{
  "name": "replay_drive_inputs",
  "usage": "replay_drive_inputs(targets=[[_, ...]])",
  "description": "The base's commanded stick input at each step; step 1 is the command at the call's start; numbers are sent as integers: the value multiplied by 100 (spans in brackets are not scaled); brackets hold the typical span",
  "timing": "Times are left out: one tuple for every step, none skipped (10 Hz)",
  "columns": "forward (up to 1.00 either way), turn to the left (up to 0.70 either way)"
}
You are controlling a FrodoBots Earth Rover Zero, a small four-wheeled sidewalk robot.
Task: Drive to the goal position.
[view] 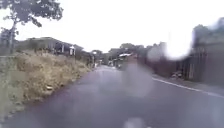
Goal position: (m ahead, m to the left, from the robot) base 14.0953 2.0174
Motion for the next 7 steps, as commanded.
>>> replay_drive_inputs(targets=[[70,0],[70,0],[70,0],[70,0],[70,0],[70,0],[70,0]])
